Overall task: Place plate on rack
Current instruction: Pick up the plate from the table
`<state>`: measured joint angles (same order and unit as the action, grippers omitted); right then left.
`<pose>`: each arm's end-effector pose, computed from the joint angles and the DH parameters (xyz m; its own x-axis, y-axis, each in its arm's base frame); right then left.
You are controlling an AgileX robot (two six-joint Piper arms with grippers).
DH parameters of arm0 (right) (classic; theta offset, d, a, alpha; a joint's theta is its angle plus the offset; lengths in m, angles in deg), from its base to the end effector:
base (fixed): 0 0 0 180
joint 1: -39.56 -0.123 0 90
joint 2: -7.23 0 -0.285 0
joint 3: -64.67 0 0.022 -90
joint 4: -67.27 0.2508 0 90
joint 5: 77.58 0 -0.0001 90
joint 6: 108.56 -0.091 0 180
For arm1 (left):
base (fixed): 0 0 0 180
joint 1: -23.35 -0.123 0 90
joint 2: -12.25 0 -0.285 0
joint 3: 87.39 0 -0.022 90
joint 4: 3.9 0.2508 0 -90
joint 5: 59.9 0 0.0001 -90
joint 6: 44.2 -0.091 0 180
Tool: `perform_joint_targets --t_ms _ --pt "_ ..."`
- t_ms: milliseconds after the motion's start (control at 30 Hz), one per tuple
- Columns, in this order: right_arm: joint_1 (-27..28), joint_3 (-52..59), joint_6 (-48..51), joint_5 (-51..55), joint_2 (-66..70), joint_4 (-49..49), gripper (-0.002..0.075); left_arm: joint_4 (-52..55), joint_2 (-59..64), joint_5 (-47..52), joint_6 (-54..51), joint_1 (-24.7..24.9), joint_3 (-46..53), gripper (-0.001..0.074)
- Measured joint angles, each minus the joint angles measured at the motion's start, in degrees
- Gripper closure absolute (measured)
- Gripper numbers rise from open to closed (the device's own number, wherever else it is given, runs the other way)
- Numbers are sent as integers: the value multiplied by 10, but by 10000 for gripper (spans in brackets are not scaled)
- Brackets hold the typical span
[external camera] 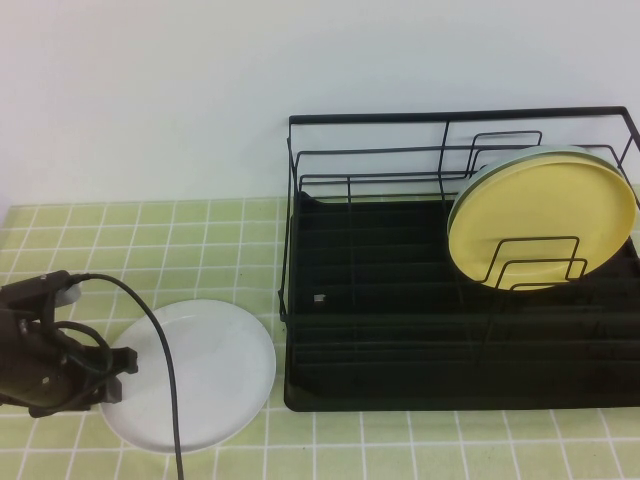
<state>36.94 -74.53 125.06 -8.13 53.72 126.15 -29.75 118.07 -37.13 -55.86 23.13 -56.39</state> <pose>0.0837 0.0769 0.3210 -0.5057 -0.2612 -0.8222 -0.7944 0.5127 0.3257 0.2996 -0.0142 0.1465 -0.9154 -0.2154 -0.3400 -0.1393 0.9621 -0.2345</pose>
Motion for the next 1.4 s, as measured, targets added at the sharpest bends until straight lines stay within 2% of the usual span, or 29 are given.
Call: perform_joint_targets --t_ms 167,433,800,933,1033,1400 --pt "0 0 0 0 0 0 728 0 0 1 -1 0 0 466" --pt "0 0 0 0 0 1 728 -8 4 32 -11 -1 -15 563" --pt "0 0 0 0 0 1 728 -9 4 49 -12 -1 -24 589" --pt "0 0 0 0 0 1 728 -8 4 60 -18 -1 -24 688" --pt "0 0 0 0 0 1 728 -6 4 63 -18 -1 -24 720" --pt "0 0 0 0 0 3 728 22 -67 58 -8 -1 -24 735"
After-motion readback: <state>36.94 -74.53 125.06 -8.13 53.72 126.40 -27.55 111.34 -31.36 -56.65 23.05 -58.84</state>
